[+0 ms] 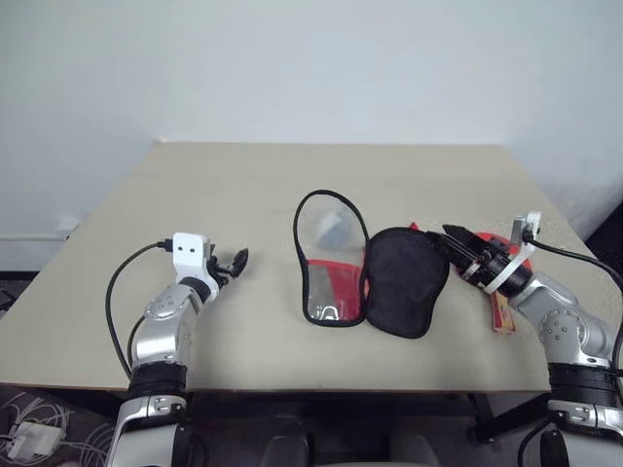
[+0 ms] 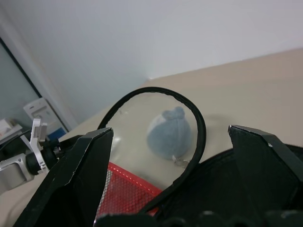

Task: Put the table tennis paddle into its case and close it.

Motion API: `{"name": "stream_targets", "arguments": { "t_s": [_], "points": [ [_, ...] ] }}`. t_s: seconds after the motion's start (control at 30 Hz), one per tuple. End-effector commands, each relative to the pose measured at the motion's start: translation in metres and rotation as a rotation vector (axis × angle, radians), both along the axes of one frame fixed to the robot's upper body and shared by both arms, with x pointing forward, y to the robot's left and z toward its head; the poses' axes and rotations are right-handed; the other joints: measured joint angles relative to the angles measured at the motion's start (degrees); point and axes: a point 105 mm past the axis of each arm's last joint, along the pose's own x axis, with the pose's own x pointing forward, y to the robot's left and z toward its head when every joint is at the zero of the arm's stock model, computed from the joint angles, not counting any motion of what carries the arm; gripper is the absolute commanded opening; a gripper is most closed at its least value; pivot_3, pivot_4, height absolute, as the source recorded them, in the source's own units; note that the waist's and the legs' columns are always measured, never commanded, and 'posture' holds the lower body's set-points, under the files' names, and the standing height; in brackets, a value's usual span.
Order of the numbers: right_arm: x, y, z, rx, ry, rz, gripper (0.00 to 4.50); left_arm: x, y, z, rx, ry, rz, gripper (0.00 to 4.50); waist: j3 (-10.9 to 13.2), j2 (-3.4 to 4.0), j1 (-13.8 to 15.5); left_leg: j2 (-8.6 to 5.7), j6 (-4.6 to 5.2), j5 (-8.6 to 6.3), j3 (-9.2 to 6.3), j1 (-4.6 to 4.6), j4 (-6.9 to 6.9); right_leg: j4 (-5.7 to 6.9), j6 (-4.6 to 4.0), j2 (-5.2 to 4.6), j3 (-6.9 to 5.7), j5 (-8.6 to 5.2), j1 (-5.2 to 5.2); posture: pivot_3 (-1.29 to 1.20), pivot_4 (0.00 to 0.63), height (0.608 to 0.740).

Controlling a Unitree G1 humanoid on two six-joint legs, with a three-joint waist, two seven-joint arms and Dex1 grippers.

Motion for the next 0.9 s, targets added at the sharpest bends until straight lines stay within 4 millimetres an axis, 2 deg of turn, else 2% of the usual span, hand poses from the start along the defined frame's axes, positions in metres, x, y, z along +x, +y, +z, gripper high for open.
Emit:
{"name": "stream_targets", "arguments": {
  "t_s": [0.03, 0.23, 0.37, 0.53, 0.6, 0.67, 0.83, 0.9],
  "points": [
    [0.005, -0.004, 0.013, -0.003, -0.072, -0.029, 4.21, 0.006, -0.006, 0.021, 0.004, -0.068, -0.029, 4.07, 0.00, 0.00, -0.01, 0.00, 0.00, 0.00, 0.00, 0.00, 0.00, 0.00, 0.00, 0.00, 0.00, 0.00, 0.00, 0.00, 0.000, 0.740],
    [0.008, -0.017, 0.007, -0.005, -0.069, -0.147, 4.21, 0.004, -0.031, 0.024, -0.041, -0.077, -0.112, 4.07, 0.01, 0.00, 0.05, 0.00, 0.00, 0.00, 0.00, -0.01, 0.00, -0.01, 0.00, -0.01, 0.00, 0.00, 0.00, 0.00, 0.000, 0.740],
    [0.013, -0.046, -0.005, -0.104, -0.040, -0.341, 4.21, -0.002, -0.051, 0.029, -0.099, -0.078, -0.231, 4.07, 0.01, 0.00, 0.01, 0.00, 0.00, 0.00, 0.02, -0.02, 0.01, -0.02, 0.00, -0.01, 0.00, 0.00, -0.01, 0.00, 0.000, 0.740],
    [0.002, -0.073, -0.015, -0.254, 0.044, -0.441, 4.21, -0.019, -0.082, 0.037, -0.107, -0.049, -0.464, 4.07, 0.02, 0.01, -0.01, 0.00, 0.00, 0.00, 0.03, -0.02, -0.05, -0.03, -0.01, -0.02, 0.02, -0.01, -0.05, 0.00, 0.000, 0.740],
    [-0.007, -0.079, -0.027, -0.316, 0.155, -0.410, 4.21, -0.025, -0.090, 0.040, -0.108, -0.039, -0.541, 4.07, 0.02, 0.02, -0.01, 0.00, 0.00, 0.00, 0.04, -0.10, -0.04, -0.02, -0.02, -0.02, 0.03, -0.01, -0.14, 0.00, 0.000, 0.740],
    [-0.013, -0.085, -0.030, -0.356, 0.199, -0.410, 4.21, -0.029, -0.096, 0.043, -0.125, -0.026, -0.591, 4.07, 0.02, 0.02, -0.01, 0.00, 0.00, 0.00, 0.06, -0.15, -0.01, -0.02, -0.02, -0.06, 0.04, -0.01, -0.21, 0.00, 0.000, 0.740],
    [-0.023, -0.098, -0.031, -0.337, 0.249, -0.501, 4.21, -0.027, -0.111, 0.039, -0.137, 0.005, -0.661, 4.07, 0.03, 0.01, -0.05, 0.00, 0.00, 0.00, 0.07, -0.17, 0.01, -0.03, -0.02, -0.07, 0.03, -0.01, -0.26, 0.00, 0.000, 0.740],
    [-0.030, -0.101, -0.038, -0.327, 0.282, -0.538, 4.21, -0.025, -0.116, 0.039, -0.137, 0.009, -0.681, 4.07, 0.03, -0.01, 0.09, 0.00, 0.01, 0.00, 0.06, -0.22, 0.03, -0.03, -0.02, -0.06, 0.02, -0.01, -0.27, 0.00, 0.000, 0.740]
  ]
}}
